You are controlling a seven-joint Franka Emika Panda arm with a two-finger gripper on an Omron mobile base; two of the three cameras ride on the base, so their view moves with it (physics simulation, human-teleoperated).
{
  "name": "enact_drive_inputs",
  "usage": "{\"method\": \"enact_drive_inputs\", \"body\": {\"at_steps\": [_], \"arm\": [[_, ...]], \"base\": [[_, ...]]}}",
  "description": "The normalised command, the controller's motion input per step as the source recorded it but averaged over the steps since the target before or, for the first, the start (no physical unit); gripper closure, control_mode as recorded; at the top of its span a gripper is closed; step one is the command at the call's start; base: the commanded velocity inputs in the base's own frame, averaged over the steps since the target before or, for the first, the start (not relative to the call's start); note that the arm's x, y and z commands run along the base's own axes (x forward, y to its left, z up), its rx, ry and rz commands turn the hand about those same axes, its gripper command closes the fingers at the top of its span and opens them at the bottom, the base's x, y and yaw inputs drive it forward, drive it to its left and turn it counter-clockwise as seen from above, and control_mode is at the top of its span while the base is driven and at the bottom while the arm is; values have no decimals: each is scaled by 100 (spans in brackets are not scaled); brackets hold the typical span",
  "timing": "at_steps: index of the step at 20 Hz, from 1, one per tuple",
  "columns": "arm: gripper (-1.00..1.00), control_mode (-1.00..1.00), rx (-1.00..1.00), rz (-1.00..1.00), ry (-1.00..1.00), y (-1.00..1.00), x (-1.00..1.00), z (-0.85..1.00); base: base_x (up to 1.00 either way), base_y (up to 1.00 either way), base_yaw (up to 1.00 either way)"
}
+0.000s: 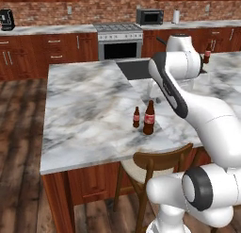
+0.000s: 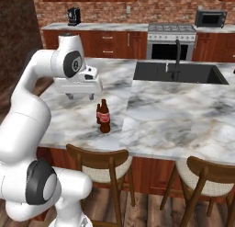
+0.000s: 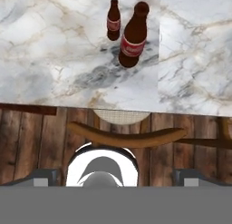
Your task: Place the large bottle from the dining counter next to the other large bottle outside the sink, and place the small bottle from the dining counter next to the other small bottle inside the sink.
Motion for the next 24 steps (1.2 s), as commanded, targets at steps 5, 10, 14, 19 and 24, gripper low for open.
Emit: {"method": "enact_drive_inputs", "body": {"at_steps": [5,10,14,19,24], "arm": [[-100,-100,0,-1,7,-39,4,-27],[-100,-100,0,-4,8,-19,0,-11],[-100,-100,0,-10,6,-1,0,-11],[-100,-100,0,-4,1,0,0,-7],[-100,-100,1,0,-4,0,0,-14]], "base": [[0,0,0],[0,0,0],[0,0,0],[0,0,0],[0,0,0]]}}
